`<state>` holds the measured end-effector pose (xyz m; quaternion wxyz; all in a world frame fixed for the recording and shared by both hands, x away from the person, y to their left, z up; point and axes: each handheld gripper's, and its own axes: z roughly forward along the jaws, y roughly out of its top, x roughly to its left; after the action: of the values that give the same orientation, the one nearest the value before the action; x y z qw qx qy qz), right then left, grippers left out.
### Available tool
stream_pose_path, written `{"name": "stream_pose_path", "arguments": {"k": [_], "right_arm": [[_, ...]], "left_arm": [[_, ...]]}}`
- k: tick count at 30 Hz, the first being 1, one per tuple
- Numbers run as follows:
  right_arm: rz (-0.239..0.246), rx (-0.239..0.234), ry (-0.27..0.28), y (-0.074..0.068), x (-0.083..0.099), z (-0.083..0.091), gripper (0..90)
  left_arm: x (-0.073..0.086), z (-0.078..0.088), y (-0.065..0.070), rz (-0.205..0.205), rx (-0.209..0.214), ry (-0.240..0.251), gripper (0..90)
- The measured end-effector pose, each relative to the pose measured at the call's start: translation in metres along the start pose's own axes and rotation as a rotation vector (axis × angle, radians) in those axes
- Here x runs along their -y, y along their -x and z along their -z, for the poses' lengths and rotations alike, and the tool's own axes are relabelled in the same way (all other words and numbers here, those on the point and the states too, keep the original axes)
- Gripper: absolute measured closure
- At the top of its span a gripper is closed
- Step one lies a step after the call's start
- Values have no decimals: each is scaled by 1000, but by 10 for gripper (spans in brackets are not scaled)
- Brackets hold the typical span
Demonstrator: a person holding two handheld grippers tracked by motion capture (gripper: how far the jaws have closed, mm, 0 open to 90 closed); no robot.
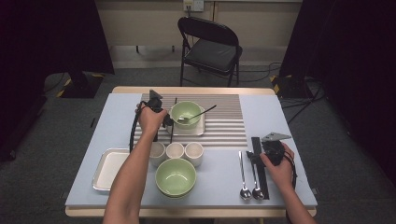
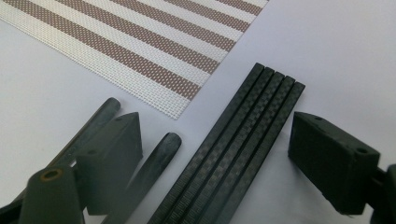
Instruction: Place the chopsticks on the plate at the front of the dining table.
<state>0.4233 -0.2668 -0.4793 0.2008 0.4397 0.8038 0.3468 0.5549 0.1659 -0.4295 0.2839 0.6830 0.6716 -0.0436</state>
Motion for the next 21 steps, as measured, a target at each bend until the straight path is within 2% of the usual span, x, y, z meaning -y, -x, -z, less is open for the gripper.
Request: {"name": "stream_pose_path", "arguments": {"k": [7, 8, 9, 10, 13, 14, 15, 17, 21], "right_arm": [[0, -1, 0, 0, 0, 0, 163], [0, -1, 0, 0, 0, 0, 163], [0, 0, 0, 0, 0, 0, 163], [0, -1, 0, 0, 0, 0, 163], [0, -1, 0, 0, 0, 0, 163], [0, -1, 0, 0, 0, 0, 163], [0, -1, 0, 0, 0, 0, 163], [0, -2, 0, 0, 0, 0, 163], [0, -2, 0, 0, 0, 0, 163]], "left_arm": [[0, 0, -1, -1, 7, 0, 861], [0, 1, 0, 15, 12, 6, 858], [0, 2, -1, 14, 11, 4, 858], [-1, 3, -2, 0, 9, -1, 858], [0, 3, -3, 9, -12, 1, 864], [0, 2, -3, 18, 1, -2, 864], [0, 2, -3, 8, -4, -5, 864], [0, 1, -1, 7, 12, -7, 863], [0, 1, 0, 19, 8, -10, 860]]}}
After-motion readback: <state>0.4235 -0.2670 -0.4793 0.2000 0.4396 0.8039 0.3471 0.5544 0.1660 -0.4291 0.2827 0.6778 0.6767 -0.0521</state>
